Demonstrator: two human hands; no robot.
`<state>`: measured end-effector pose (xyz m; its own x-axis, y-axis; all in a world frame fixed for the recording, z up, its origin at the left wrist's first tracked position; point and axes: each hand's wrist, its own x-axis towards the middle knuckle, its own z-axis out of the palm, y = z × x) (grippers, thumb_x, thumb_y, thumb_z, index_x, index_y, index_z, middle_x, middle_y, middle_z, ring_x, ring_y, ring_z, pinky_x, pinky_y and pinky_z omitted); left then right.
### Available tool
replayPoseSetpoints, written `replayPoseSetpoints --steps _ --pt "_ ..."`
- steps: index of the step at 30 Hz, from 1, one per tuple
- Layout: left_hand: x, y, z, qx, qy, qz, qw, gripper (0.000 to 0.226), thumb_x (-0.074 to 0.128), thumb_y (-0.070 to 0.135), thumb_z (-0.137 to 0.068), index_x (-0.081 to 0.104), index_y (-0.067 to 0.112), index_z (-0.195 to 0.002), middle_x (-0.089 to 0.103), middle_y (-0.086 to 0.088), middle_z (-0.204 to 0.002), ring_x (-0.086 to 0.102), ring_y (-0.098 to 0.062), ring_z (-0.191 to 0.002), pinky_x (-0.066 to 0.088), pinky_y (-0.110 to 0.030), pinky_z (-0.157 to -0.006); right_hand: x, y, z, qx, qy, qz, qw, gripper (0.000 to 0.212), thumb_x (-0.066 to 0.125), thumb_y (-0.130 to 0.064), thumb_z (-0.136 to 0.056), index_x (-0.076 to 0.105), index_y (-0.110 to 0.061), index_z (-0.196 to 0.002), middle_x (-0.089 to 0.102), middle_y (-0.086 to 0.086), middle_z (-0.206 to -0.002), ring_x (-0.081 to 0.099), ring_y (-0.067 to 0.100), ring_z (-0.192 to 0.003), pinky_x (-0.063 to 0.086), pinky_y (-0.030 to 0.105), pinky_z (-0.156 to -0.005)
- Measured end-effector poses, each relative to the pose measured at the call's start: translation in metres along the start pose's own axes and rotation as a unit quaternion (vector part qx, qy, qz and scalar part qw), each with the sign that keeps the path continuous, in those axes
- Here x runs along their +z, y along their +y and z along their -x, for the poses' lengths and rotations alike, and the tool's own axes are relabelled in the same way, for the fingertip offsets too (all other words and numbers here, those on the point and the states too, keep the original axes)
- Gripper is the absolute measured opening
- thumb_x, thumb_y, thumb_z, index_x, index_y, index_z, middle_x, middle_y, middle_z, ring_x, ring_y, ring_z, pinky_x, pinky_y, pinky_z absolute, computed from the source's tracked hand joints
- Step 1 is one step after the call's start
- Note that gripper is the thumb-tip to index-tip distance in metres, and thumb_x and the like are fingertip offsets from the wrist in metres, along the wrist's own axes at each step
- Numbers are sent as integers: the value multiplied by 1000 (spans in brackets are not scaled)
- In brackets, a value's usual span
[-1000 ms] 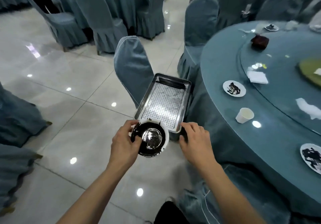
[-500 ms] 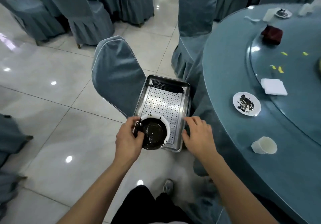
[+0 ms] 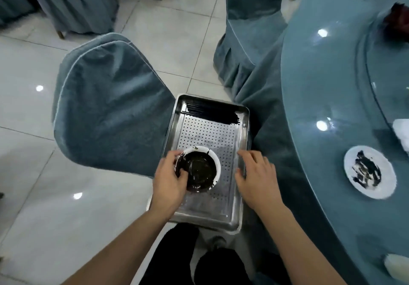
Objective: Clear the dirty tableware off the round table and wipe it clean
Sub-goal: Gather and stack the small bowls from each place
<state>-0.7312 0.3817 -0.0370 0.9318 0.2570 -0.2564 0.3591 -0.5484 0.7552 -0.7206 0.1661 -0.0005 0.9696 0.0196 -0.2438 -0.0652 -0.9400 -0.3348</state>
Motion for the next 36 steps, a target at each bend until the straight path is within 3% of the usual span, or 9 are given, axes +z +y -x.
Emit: replayPoseSetpoints --steps 7,11,15,17,21,25,27,30,36 --pt "96 -44 -108 -29 -30 -13 999 46 63 -2 -89 58 26 -125 59 4 -120 56 -16 -109 45 -27 -88 88 40 -89 51 -51 -24 997 47 55 -30 -96 45 -27 -141 48 -1 -138 48 21 -121 38 43 -106" --pt "145 -69 -161 -42 -45 -27 998 45 62 -2 -91 56 24 -128 56 6 -119 52 -11 -105 41 -13 -78 135 65 -135 61 -63 -31 996 46 54 -30 -97 45 -26 -142 48 0 -139 47 21 -125 37 45 -111" --pt "182 -89 -206 -34 -42 -35 998 47 62 1 -90 53 28 -127 60 -2 -121 59 -21 -107 54 -41 -92 171 83 -172 63 -62 -33 996 48 56 -29 -96 45 -24 -142 49 2 -139 47 24 -127 36 46 -111" --pt "193 -94 -218 -32 -38 -39 998 46 62 1 -89 52 30 -125 60 -1 -120 60 -22 -106 55 -45 -91 182 87 -183 66 -59 -43 995 47 56 -29 -97 46 -24 -142 49 0 -139 46 22 -128 34 45 -114" --pt "200 -99 -232 -45 -43 -57 996 43 58 4 -94 50 29 -128 57 -1 -120 60 -24 -106 54 -44 -92 193 87 -190 63 -60 -47 995 45 55 -29 -97 46 -26 -140 48 -2 -139 45 19 -130 32 42 -115" --pt "192 -96 -235 -39 -77 -62 994 42 61 15 -99 46 23 -137 54 -4 -128 52 -18 -116 39 -30 -94 193 85 -188 69 -74 -57 993 49 54 -32 -98 40 -30 -145 43 -4 -145 40 17 -135 26 41 -118" --pt "184 -95 -234 -32 -105 -60 992 49 63 21 -98 43 22 -143 52 -7 -135 48 -16 -119 39 -32 -101 189 84 -185 70 -77 -57 993 49 54 -32 -98 39 -30 -145 43 -3 -145 40 17 -135 26 41 -118" --pt "173 -92 -229 -30 -141 -87 986 60 64 19 -97 36 22 -150 50 -10 -144 49 -28 -132 40 -47 -113 179 78 -178 61 -70 -52 994 47 53 -30 -98 41 -29 -143 46 -1 -141 43 19 -130 30 41 -114" --pt "150 -75 -216 -48 -202 -148 967 71 65 16 -95 29 21 -156 46 -15 -148 44 -34 -138 33 -48 -116 150 62 -156 55 -60 -37 996 48 55 -28 -95 43 -26 -141 50 1 -137 47 22 -126 33 43 -110"
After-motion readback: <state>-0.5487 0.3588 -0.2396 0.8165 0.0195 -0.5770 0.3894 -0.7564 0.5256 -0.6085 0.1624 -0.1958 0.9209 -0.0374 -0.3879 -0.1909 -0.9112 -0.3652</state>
